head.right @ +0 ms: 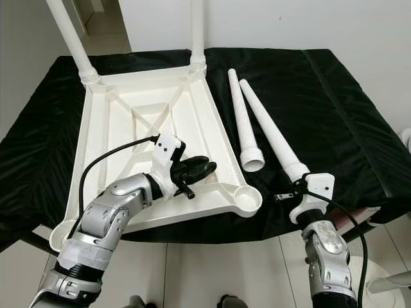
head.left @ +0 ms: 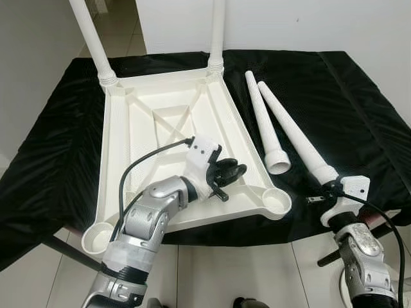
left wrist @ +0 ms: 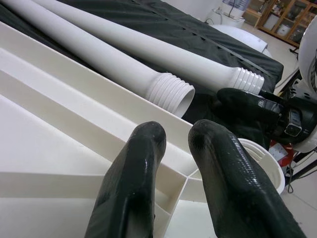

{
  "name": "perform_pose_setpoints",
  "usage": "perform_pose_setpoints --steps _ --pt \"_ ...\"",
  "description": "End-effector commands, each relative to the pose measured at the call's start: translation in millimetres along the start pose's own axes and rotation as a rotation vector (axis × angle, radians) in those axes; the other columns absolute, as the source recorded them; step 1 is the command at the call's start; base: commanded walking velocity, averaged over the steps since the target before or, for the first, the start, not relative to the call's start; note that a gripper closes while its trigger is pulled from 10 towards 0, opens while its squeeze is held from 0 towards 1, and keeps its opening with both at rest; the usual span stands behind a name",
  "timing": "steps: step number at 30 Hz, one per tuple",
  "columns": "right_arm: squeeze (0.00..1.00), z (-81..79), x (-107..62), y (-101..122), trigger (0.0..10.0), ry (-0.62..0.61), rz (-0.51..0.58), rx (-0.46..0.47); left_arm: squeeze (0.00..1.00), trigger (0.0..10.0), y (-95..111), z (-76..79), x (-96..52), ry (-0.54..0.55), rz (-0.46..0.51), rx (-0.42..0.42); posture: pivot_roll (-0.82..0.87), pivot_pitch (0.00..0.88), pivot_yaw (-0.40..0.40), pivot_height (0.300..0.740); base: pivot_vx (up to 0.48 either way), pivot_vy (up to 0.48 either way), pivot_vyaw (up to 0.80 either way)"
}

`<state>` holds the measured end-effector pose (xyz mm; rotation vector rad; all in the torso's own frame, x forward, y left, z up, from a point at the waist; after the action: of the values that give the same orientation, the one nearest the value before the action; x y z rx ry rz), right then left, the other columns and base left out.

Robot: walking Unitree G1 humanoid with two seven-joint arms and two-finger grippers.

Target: Building children table

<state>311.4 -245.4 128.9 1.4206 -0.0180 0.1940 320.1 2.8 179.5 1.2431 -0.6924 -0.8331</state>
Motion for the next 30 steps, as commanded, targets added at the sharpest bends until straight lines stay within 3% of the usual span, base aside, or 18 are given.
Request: perform_pose_setpoints --steps 1,4,8,12,22,25,27,29,30 --pt "0.00 -0.3 -2.9 -12.0 10.0 -0.017 -0.042 0.029 0.00 10.0 -1.9 -3.2 0.2 0.036 -0.009 0.003 -0.08 0.115 0.036 0.740 0.000 0.000 0.00" --pt "0.00 13.3 0.6 2.4 10.0 -0.121 0.042 0.025 0.00 10.0 -2.4 -0.2 1.4 0.009 -0.013 0.015 -0.07 0.111 0.030 0.740 0.000 0.000 0.00" --pt "0.00 15.2 2.8 10.3 10.0 -0.152 0.077 0.034 0.00 10.0 -1.0 -0.1 1.9 0.004 -0.012 0.014 -0.07 0.108 0.029 0.740 0.000 0.000 0.00" --pt "0.00 -0.4 13.4 39.3 10.0 -0.151 0.201 0.102 0.00 10.0 11.1 -7.5 2.1 0.024 0.007 -0.023 -0.06 0.094 0.040 0.740 0.000 0.000 0.00" --pt "0.00 -10.0 17.6 48.1 10.0 -0.101 0.239 0.127 0.00 10.0 18.7 -12.1 1.9 0.029 0.027 -0.038 -0.06 0.085 0.044 0.740 0.000 0.000 0.00" --pt "0.00 -15.1 22.0 61.5 10.0 -0.088 0.281 0.084 0.00 10.0 25.5 -13.6 1.1 0.016 0.052 -0.046 -0.06 0.080 0.050 0.740 0.000 0.000 0.00" --pt "0.00 -24.4 29.4 84.1 10.0 -0.080 0.350 0.027 0.00 10.0 34.5 -13.7 -1.7 -0.046 0.074 -0.080 -0.06 0.073 0.055 0.740 0.000 0.000 0.00" --pt "0.00 -24.4 29.4 84.1 10.0 -0.080 0.350 0.027 0.00 10.0 34.5 -13.7 -1.7 -0.046 0.074 -0.080 -0.06 0.073 0.055 0.740 0.000 0.000 0.00" --pt "0.00 -28.3 31.9 94.2 10.0 -0.079 0.385 0.015 0.00 10.0 38.2 -14.0 -3.2 -0.072 0.083 -0.091 -0.06 0.073 0.055 0.740 0.000 0.000 0.00"
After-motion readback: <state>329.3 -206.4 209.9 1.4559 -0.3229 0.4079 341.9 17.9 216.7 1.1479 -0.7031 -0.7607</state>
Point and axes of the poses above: a point about 5 cm out from each wrist's last joint towards the gripper, its own x axis pointing out of the wrist towards the gripper, its own y axis along the axis of the wrist's last joint, z = x × y, the point moved 4 cm from there along x, pointing out of the wrist towards the gripper, and after that the axes turned 5 degrees about -x, right-handed, at the moved point
